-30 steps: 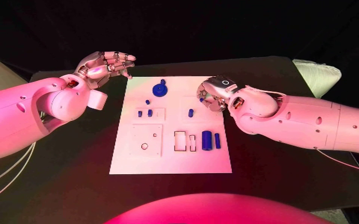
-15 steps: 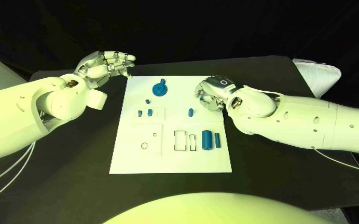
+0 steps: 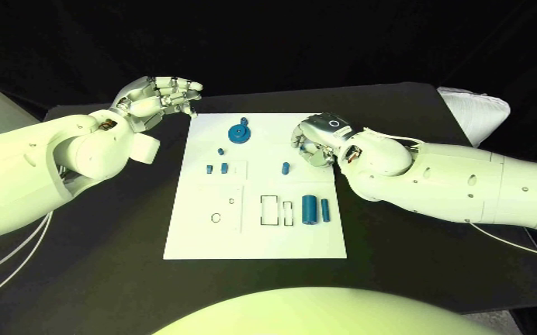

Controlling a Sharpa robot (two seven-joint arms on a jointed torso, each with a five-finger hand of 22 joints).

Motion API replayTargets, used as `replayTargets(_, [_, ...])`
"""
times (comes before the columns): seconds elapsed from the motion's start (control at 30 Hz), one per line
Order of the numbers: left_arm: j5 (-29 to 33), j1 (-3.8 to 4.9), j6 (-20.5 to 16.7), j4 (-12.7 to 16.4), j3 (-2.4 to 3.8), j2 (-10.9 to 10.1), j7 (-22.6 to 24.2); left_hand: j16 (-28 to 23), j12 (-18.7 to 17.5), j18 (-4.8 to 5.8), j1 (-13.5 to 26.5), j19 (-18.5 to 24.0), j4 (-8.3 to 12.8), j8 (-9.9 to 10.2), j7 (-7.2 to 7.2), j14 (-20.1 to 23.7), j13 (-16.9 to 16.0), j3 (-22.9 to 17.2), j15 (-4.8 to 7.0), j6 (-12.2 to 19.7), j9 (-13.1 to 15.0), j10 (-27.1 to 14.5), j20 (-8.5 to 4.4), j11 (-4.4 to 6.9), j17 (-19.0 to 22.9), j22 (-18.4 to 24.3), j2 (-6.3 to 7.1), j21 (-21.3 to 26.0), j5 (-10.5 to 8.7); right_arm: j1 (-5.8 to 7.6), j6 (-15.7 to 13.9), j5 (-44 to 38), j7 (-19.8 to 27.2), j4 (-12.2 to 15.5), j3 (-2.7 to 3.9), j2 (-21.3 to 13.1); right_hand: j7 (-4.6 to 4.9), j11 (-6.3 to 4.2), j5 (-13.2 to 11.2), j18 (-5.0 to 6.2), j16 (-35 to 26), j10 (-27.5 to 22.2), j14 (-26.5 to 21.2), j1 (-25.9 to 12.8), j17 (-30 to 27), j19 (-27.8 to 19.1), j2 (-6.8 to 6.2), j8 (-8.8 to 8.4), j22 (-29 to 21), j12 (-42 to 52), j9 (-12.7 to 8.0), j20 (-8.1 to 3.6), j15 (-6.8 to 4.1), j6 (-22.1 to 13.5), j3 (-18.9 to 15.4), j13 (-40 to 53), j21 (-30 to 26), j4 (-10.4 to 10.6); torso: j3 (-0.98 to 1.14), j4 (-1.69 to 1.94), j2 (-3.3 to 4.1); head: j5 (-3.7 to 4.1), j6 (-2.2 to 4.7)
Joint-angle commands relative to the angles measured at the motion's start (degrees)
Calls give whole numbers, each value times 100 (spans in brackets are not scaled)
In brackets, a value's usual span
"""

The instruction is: Assemble the parts on the task board

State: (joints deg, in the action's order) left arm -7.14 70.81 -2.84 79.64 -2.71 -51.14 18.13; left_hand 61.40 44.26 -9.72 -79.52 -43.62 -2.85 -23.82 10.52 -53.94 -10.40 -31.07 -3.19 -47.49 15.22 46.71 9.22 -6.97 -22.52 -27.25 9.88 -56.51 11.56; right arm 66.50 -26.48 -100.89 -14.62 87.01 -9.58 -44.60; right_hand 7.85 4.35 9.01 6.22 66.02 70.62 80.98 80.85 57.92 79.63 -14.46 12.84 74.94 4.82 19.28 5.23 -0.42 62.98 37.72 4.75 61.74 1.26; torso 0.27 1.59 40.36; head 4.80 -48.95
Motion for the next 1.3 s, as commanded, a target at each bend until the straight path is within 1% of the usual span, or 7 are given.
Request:
replayTargets(0.03, [-1, 1, 90, 6, 4, 4, 5, -36, -38, -79, -45, -51, 8, 25, 12, -19, 8, 42, -21, 11, -7, 17, 8, -8, 7, 9, -1, 31, 17, -19, 150, -258, -123, -18, -9, -13, 20, -2, 63, -89, -76, 17, -38, -6, -102, 6, 43, -24, 600, -37, -4, 6, -4, -19, -8, 23, -84, -43, 3, -4, -1, 5, 0])
replayTargets(0.1, [-4, 1, 95, 5, 4, 5, -1, -36, -38, -79, -45, -51, 8, 25, 12, -19, 8, 42, -21, 11, -7, 17, 8, -8, 7, 9, -1, 31, 17, -19, 148, -312, -146, -22, -9, -14, 70, 58, 68, -69, -206, -158, -123, -37, -248, -64, -8, -85, 565, -130, -27, 27, 41, -111, 2, -21, -241, -56, 3, -3, 0, 5, 0])
replayTargets(0.37, [-20, -1, 99, 2, 3, 3, -21, -36, -39, -79, -44, -54, 5, 27, 13, -20, 10, 45, -22, 12, -8, 17, 8, -9, 8, 11, -1, 34, 17, -20, 123, -454, -192, -6, -9, -30, 135, 154, 21, -35, -442, -543, -313, -55, -526, -182, -102, -133, 529, -137, -48, 97, 119, -168, 17, -93, -471, -98, 8, -4, 3, 16, -5])
replayTargets(0.43, [-23, -2, 98, 1, 2, 2, -24, -38, -42, -78, -39, -58, -4, 30, 15, -22, 14, 53, -24, 16, -10, 17, 10, -11, 9, 17, -1, 43, 16, -21, 120, -486, -197, 1, -9, -36, 135, 154, 21, -35, -442, -543, -313, -55, -526, -182, -102, -133, 529, -137, -48, 97, 119, -168, 17, -93, -471, -98, 11, -4, 3, 15, -10])
replayTargets(0.83, [-39, -10, 102, 3, 1, -7, -38, -39, -44, -78, -37, -61, -10, 34, 16, -23, 17, 60, -25, 20, -12, 16, 11, -13, 9, 23, 2, 51, 15, -28, 85, -650, -233, 24, -9, -62, 127, 142, 8, -49, -420, -481, -312, -56, -507, -150, -76, -121, 569, -91, -44, 107, 118, -135, 19, -71, -371, -93, 8, -1, 4, 26, -14])
replayTargets(1.2, [-43, -14, 111, 4, 1, -12, -49, -41, -46, -77, -34, -63, -16, 37, 18, -24, 20, 65, -26, 24, -14, 16, 12, -14, 10, 27, 3, 57, 15, -44, 37, -507, -127, 66, -9, -39, 95, 104, -26, -69, -338, -343, -262, -69, -433, -91, -40, -91, 625, -43, -32, 101, 93, -71, 12, -41, -224, -80, -3, 6, 3, 26, -34])
replayTargets(1.3, [-43, -15, 112, 3, 1, -13, -51, -41, -46, -77, -34, -63, -16, 37, 18, -24, 20, 65, -26, 24, -14, 16, 12, -14, 10, 27, 3, 57, 15, -47, 36, -470, -108, 70, -9, -36, 85, 92, -36, -74, -317, -303, -247, -77, -414, -75, -27, -82, 639, -31, -28, 97, 85, -52, 8, -32, -188, -73, -3, 5, 0, 26, -39])
